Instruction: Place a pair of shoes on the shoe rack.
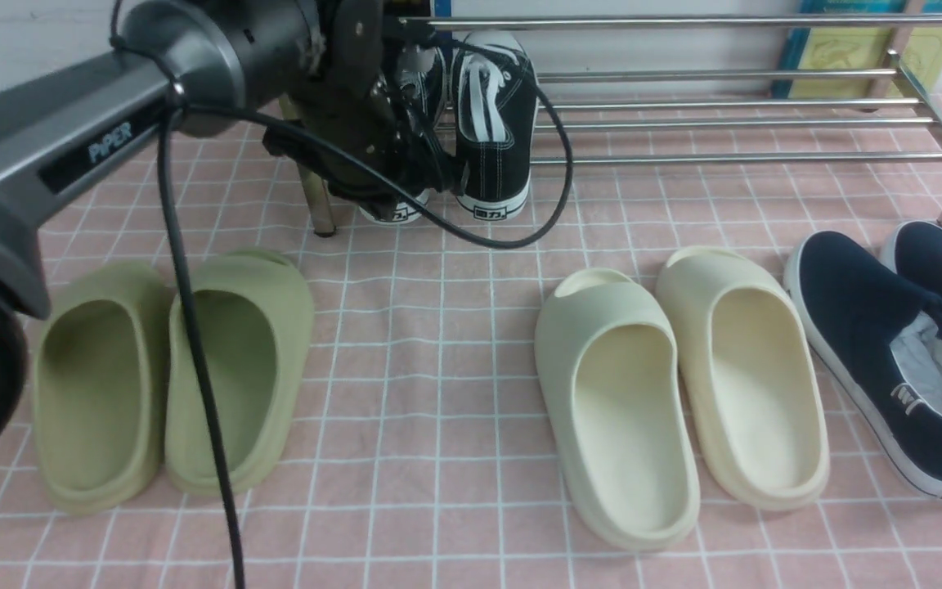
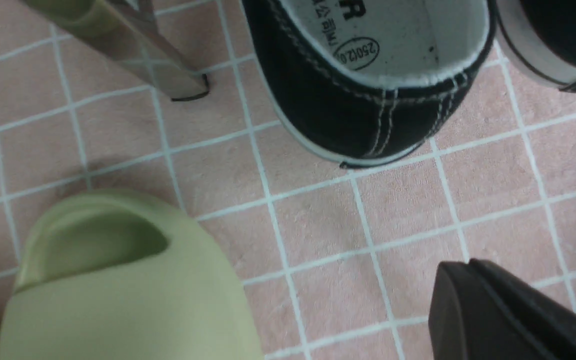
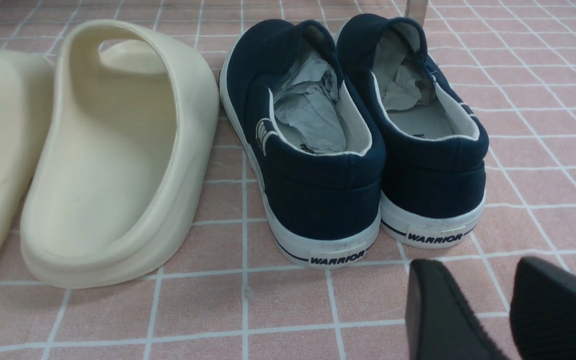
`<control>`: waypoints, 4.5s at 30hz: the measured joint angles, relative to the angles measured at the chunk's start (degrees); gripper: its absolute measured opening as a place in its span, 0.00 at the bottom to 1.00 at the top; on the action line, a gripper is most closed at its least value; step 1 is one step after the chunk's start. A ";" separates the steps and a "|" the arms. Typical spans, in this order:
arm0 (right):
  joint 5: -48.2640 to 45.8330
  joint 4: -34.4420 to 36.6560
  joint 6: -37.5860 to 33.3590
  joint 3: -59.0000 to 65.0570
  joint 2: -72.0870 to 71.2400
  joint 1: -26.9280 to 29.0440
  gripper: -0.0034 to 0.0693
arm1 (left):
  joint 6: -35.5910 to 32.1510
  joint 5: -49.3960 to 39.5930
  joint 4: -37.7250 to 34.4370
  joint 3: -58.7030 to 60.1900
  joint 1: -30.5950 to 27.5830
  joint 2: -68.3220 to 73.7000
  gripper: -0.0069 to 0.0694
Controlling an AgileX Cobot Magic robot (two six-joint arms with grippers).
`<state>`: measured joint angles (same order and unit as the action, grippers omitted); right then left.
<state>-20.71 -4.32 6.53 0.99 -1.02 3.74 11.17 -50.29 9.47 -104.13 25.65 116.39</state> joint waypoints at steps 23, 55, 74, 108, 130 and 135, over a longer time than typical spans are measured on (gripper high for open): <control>0.00 0.00 0.00 0.00 0.00 0.00 0.37 | 7.96 11.26 3.52 0.05 -0.63 -3.35 0.12; 0.00 -0.01 0.00 0.00 0.00 0.00 0.37 | 14.16 1.73 13.42 52.15 0.00 -84.40 0.12; 0.00 -0.01 0.00 0.00 0.00 0.00 0.37 | 12.14 11.49 18.47 61.46 -2.93 -90.69 0.12; 0.00 0.06 0.00 0.00 0.00 0.00 0.37 | -14.25 29.88 -4.08 105.63 -27.69 -117.08 0.12; 0.00 0.06 0.00 0.00 0.00 0.00 0.38 | -14.92 29.55 -4.78 105.57 -27.69 -117.08 0.14; 0.00 0.06 0.00 0.00 0.00 0.00 0.38 | -14.92 29.51 -4.78 105.57 -27.69 -117.08 0.15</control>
<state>-20.71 -4.26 6.53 0.99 -1.02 3.74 -3.75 -20.78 4.68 1.44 -2.04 -0.69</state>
